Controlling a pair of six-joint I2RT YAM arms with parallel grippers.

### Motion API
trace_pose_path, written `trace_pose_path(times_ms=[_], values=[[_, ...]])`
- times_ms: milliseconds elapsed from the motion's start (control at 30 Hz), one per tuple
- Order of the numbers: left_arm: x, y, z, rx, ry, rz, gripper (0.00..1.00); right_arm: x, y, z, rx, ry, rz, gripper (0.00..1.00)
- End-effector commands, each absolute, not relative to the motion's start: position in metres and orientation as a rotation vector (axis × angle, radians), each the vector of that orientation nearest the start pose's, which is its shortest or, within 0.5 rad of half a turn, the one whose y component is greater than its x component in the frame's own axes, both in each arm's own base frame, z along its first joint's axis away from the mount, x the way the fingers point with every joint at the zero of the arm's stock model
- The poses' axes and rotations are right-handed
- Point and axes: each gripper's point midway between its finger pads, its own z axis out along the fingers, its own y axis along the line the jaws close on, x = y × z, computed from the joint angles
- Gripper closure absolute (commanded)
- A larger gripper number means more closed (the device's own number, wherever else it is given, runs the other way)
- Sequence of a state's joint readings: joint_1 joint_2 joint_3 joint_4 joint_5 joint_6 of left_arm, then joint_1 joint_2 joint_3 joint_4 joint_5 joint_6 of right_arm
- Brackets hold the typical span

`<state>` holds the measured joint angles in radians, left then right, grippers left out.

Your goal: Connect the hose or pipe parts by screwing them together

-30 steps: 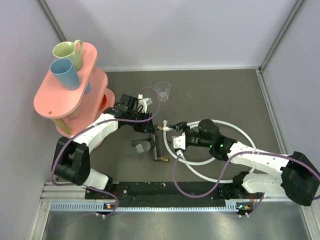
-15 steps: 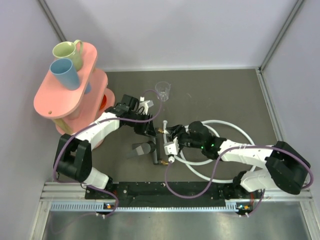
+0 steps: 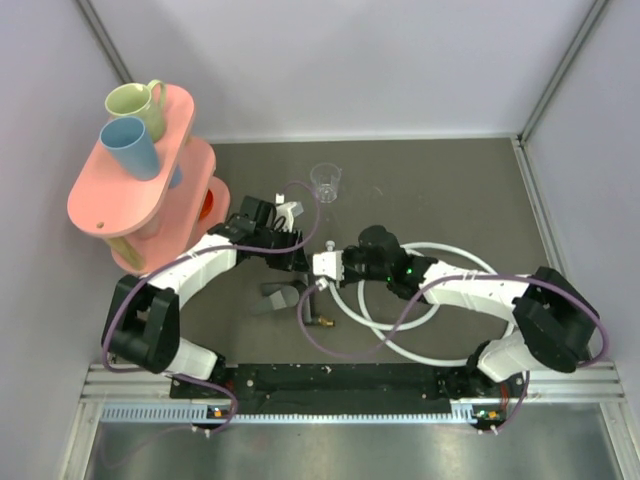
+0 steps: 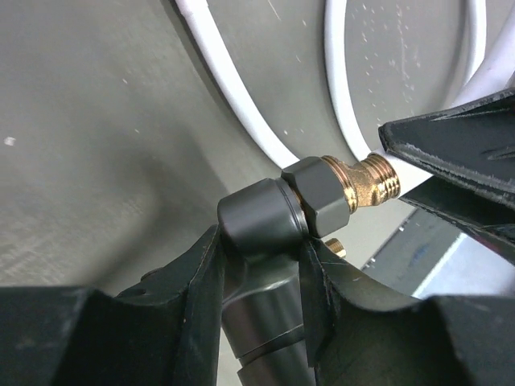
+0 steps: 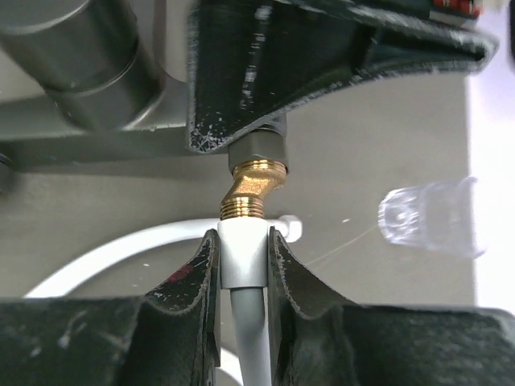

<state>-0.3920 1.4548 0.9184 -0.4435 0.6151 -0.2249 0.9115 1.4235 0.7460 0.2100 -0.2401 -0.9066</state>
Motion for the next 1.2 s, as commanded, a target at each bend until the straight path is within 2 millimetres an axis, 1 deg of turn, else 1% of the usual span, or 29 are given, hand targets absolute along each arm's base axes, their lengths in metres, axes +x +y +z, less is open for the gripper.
trace_pose_path(times_ms=[0, 33, 67, 100, 133, 167, 200, 233, 267, 300, 367, 400, 433, 467, 500, 533, 567, 600, 667, 733, 800, 900, 933, 967, 1000, 1033, 1067, 1133, 1167], values=[[0.238, -0.276, 0.178, 0.675, 2.169, -1.255, 1.0, 0.266, 0.367, 0.18, -1.407, 1.39, 0.589, 1.0], [0.243, -0.277, 0.178, 0.679, 2.138, -1.218, 1.0, 0.268, 0.369, 0.182, -1.401, 1.432, 0.64, 1.0], [0.24, -0.278, 0.172, 0.681, 2.136, -1.203, 1.0, 0.268, 0.366, 0.185, -1.361, 1.492, 0.768, 1.0], [0.238, -0.278, 0.179, 0.687, 2.092, -1.195, 1.0, 0.266, 0.366, 0.188, -1.349, 1.512, 0.843, 1.0], [0.237, -0.279, 0.181, 0.676, 2.07, -1.194, 1.0, 0.269, 0.369, 0.199, -1.318, 1.524, 0.901, 1.0], [0.243, -0.283, 0.192, 0.675, 1.985, -1.186, 1.0, 0.264, 0.37, 0.197, -1.282, 1.596, 0.99, 1.0], [0.239, -0.281, 0.192, 0.666, 1.963, -1.183, 1.0, 0.271, 0.366, 0.198, -1.248, 1.626, 1.025, 1.0], [0.24, -0.281, 0.197, 0.651, 1.934, -1.183, 1.0, 0.274, 0.367, 0.205, -1.219, 1.639, 1.063, 1.0], [0.242, -0.281, 0.208, 0.645, 1.871, -1.168, 1.0, 0.269, 0.368, 0.202, -1.187, 1.692, 1.153, 1.0], [0.241, -0.28, 0.203, 0.637, 1.868, -1.159, 1.0, 0.275, 0.364, 0.204, -1.15, 1.71, 1.184, 1.0], [0.24, -0.278, 0.203, 0.638, 1.836, -1.142, 1.0, 0.269, 0.365, 0.209, -1.106, 1.74, 1.322, 1.0], [0.24, -0.278, 0.209, 0.642, 1.797, -1.135, 1.0, 0.269, 0.366, 0.206, -1.088, 1.763, 1.357, 1.0], [0.238, -0.277, 0.203, 0.647, 1.798, -1.129, 1.0, 0.271, 0.364, 0.204, -1.07, 1.781, 1.39, 1.0], [0.237, -0.276, 0.206, 0.652, 1.775, -1.128, 1.0, 0.267, 0.364, 0.205, -1.051, 1.809, 1.449, 1.0], [0.237, -0.277, 0.209, 0.657, 1.748, -1.125, 1.0, 0.267, 0.366, 0.197, -1.036, 1.848, 1.481, 1.0], [0.235, -0.276, 0.204, 0.662, 1.746, -1.12, 1.0, 0.271, 0.365, 0.2, -1.019, 1.86, 1.512, 1.0], [0.236, -0.275, 0.204, 0.66, 1.74, -1.115, 1.0, 0.266, 0.364, 0.201, -0.987, 1.905, 1.597, 1.0], [0.237, -0.274, 0.203, 0.658, 1.736, -1.108, 1.0, 0.27, 0.366, 0.203, -0.961, 1.897, 1.635, 1.0], [0.237, -0.272, 0.201, 0.65, 1.738, -1.092, 1.0, 0.273, 0.364, 0.195, -0.846, 2.009, 1.732, 1.0], [0.239, -0.27, 0.199, 0.638, 1.747, -1.072, 1.0, 0.276, 0.362, 0.188, -0.787, 2.06, 1.749, 1.0], [0.241, -0.267, 0.197, 0.627, 1.755, -1.05, 1.0, 0.277, 0.361, 0.181, -0.772, 2.093, 1.718, 1.0], [0.248, -0.264, 0.193, 0.596, 1.792, -1.007, 1.0, 0.279, 0.352, 0.17, -0.726, 2.144, 1.683, 0.99], [0.252, -0.26, 0.187, 0.572, 1.83, -0.974, 1.0, 0.283, 0.349, 0.164, -0.7, 2.162, 1.638, 0.91], [0.255, -0.258, 0.18, 0.562, 1.861, -0.954, 1.0, 0.287, 0.343, 0.168, -0.688, 2.147, 1.601, 0.87], [0.259, -0.258, 0.183, 0.554, 1.875, -0.938, 1.0, 0.287, 0.339, 0.165, -0.681, 2.15, 1.575, 0.82], [0.259, -0.254, 0.17, 0.552, 1.935, -0.913, 1.0, 0.294, 0.333, 0.162, -0.67, 2.147, 1.509, 0.69], [0.261, -0.253, 0.168, 0.55, 1.951, -0.904, 1.0, 0.295, 0.329, 0.173, -0.686, 2.109, 1.466, 0.64], [0.265, -0.251, 0.162, 0.541, 1.986, -0.89, 1.0, 0.304, 0.322, 0.177, -0.684, 2.077, 1.359, 0.55], [0.264, -0.251, 0.161, 0.542, 1.995, -0.904, 1.0, 0.302, 0.318, 0.187, -0.696, 2.048, 1.329, 0.53]])
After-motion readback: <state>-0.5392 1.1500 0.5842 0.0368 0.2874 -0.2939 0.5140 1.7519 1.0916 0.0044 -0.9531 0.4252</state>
